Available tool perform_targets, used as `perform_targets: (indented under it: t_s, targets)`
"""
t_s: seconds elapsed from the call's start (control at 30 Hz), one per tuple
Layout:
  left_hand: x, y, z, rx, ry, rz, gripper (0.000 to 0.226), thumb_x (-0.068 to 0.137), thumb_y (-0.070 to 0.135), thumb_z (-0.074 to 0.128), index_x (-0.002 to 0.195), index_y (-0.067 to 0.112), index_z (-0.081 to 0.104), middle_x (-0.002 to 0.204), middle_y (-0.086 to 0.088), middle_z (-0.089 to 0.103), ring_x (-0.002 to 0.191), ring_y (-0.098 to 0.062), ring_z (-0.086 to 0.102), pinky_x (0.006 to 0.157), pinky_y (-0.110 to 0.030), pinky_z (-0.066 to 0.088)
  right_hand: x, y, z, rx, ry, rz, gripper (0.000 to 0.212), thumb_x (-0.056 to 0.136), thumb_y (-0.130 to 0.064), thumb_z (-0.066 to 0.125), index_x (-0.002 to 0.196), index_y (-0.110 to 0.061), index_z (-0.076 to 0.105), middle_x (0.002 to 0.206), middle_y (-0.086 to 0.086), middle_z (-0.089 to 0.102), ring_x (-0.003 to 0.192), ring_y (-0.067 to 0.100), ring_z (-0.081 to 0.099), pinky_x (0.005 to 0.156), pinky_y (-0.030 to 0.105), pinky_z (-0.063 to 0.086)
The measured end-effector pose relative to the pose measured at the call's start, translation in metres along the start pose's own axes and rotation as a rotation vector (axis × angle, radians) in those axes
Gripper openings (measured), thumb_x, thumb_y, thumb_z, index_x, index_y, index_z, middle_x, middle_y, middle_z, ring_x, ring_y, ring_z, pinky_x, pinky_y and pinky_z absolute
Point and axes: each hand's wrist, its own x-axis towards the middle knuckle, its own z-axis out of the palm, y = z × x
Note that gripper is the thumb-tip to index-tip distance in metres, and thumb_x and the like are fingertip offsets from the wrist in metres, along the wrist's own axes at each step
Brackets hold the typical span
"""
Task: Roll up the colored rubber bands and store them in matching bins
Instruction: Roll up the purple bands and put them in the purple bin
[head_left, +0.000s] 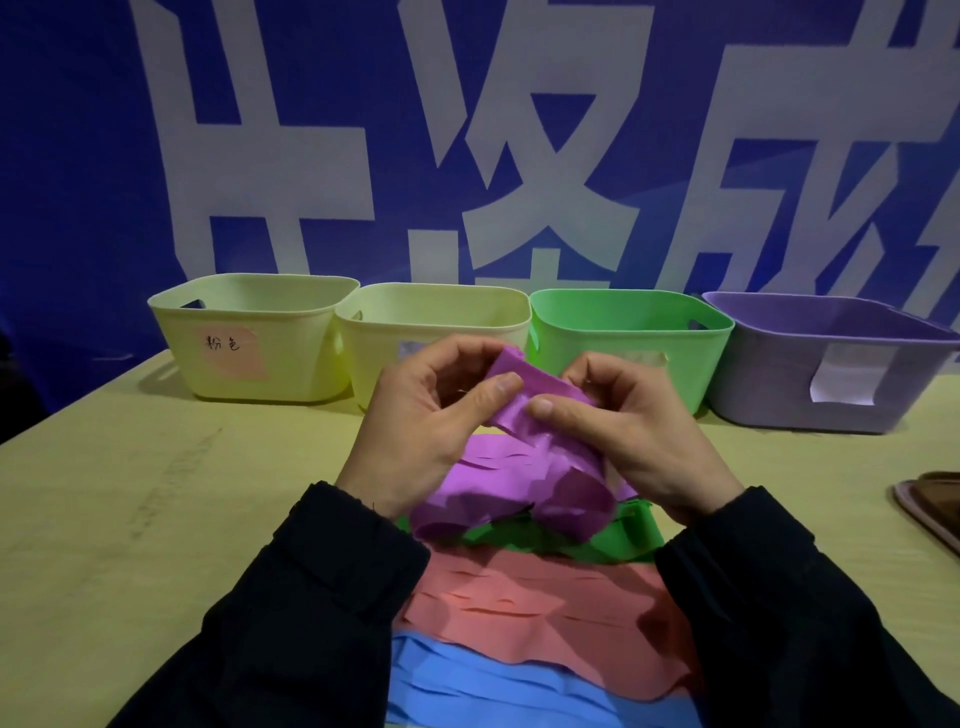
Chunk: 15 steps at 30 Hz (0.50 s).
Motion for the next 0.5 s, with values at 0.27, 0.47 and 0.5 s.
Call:
perform_targets:
  t_s: [0.27,0.47,0.5]
  targets:
    - [0.0,0.0,-0.003,-0.117,0.036,0.0,0.02,0.079,0.015,0.071,0.099,0.015,0.068,0.086,0.006,0.074,0.078,-0.005,0.066,0.066,-0.017,0.052,-0.002,-0.007,-0.01,-0.092,0.011,-0.049,0.022,0.068,-0.033,0.081,0.062,-0.017,0.067,0.057,-0.007,0.057,0.054,0.004,0.046,0.049,0.017,0.039]
    - [0.0,-0.002,-0.001,-0.13,0.057,-0.014,0.02,0.082,0.014,0.069,0.101,0.013,0.068,0.088,0.005,0.074,0.081,-0.006,0.066,0.067,-0.017,0.053,-0.001,-0.006,-0.012,-0.095,0.059,-0.034,0.01,0.069,-0.029,0.08,0.07,-0.02,0.075,0.062,-0.006,0.068,0.055,0.004,0.055,0.051,0.019,0.046]
    - [0.0,-0.002,-0.001,-0.126,0.055,-0.015,0.021,0.083,0.015,0.069,0.104,0.014,0.068,0.091,0.005,0.075,0.084,-0.007,0.067,0.07,-0.018,0.054,-0.001,-0.005,-0.01,-0.106,0.061,-0.063,0.01,0.071,-0.028,0.08,0.072,-0.019,0.075,0.063,-0.005,0.068,0.056,0.005,0.056,0.052,0.019,0.046]
